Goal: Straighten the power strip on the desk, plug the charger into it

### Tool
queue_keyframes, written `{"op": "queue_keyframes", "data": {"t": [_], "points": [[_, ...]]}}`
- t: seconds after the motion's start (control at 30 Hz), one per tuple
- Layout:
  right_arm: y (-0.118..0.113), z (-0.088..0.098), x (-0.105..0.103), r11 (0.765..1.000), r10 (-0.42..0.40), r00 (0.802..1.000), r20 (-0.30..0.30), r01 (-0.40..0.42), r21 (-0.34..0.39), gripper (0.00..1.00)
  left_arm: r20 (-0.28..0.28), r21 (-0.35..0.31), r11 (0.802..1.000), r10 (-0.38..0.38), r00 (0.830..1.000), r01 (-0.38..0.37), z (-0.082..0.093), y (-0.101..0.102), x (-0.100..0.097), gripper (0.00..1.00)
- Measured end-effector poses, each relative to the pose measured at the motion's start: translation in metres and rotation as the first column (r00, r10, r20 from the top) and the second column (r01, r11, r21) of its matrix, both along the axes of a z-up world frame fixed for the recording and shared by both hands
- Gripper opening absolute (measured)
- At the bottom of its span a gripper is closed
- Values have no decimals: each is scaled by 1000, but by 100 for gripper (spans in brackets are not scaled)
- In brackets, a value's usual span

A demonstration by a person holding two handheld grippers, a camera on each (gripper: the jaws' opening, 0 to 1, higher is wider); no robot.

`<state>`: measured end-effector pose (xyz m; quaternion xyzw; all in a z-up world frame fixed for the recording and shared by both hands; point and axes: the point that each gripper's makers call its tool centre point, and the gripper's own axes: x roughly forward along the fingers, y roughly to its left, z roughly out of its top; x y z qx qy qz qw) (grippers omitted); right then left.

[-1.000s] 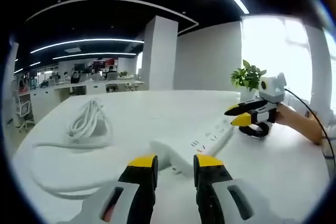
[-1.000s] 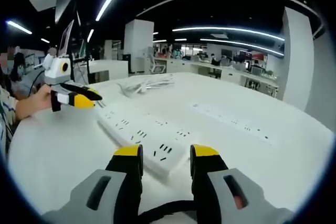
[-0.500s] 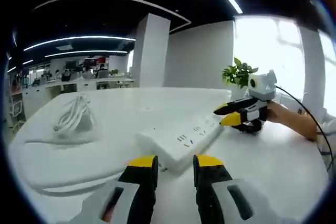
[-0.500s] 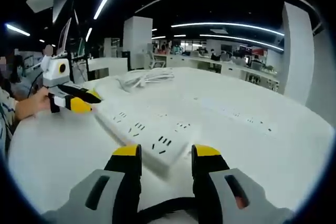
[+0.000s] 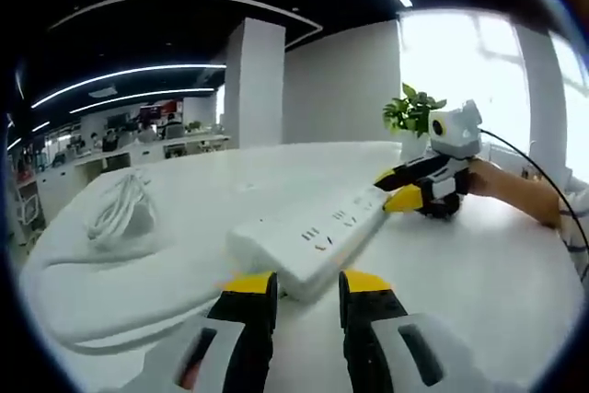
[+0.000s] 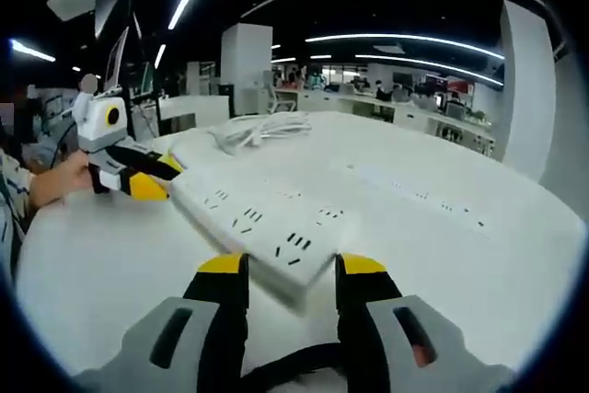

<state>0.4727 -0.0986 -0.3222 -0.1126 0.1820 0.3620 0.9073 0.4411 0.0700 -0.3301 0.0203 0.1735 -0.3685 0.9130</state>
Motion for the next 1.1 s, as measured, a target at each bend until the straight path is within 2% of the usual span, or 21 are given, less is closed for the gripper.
{"op": "queue_keyframes", "data": {"t": [0.7, 0.93, 1.1], "points": [[6, -1, -3, 999, 1, 1000, 28, 1, -54, 36, 9, 25, 999, 21, 1000, -21, -1, 7, 2, 25], [8, -2, -4, 999, 7, 1000, 21, -6, -51, 36, -27, -26, 999, 33, 999, -33, 0, 13, 3, 22], [9, -2, -4, 998, 13, 1000, 19, -12, -55, 35, -2, 10, 999, 34, 999, -34, -1, 13, 2, 22]]}}
